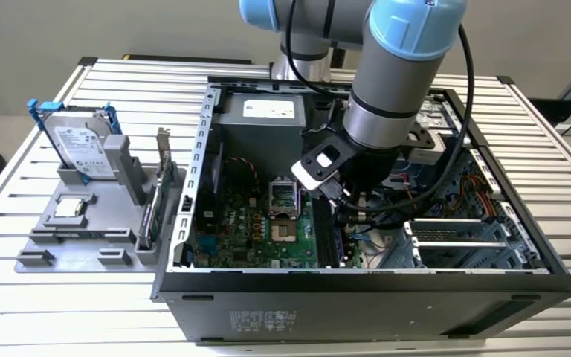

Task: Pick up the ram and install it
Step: 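Press down the ram until it locks into place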

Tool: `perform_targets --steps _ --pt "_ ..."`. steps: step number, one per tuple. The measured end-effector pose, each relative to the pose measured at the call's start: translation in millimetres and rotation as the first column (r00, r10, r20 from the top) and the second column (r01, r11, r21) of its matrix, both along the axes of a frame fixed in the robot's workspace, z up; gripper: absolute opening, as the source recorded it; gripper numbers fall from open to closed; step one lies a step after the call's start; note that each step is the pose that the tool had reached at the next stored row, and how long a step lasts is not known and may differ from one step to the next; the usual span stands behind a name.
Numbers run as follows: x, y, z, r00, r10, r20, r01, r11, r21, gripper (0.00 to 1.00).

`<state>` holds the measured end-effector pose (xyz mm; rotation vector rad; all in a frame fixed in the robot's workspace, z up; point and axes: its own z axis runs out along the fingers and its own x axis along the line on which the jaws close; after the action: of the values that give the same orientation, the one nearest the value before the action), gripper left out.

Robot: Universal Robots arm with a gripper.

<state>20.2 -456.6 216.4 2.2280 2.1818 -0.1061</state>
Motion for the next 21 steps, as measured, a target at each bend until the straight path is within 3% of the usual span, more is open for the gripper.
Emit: perform_targets --steps 5,7,17,21 --pt "0.0 0.3 2.2 1.0000 0.000 -0.0004 0.000 1.0000 -0.0011 0.00" --pt "0.0 0.6 9.5 1.0000 0.000 0.0005 0.000 1.0000 0.0023 0.00" --pt "0.0 0.0 55.2 1.0000 0.000 0.0000 0.000 1.0000 0.0001 0.00" --pt "0.0 0.1 56.6 1.0000 0.000 0.0000 0.000 1.0000 0.0011 0.00"
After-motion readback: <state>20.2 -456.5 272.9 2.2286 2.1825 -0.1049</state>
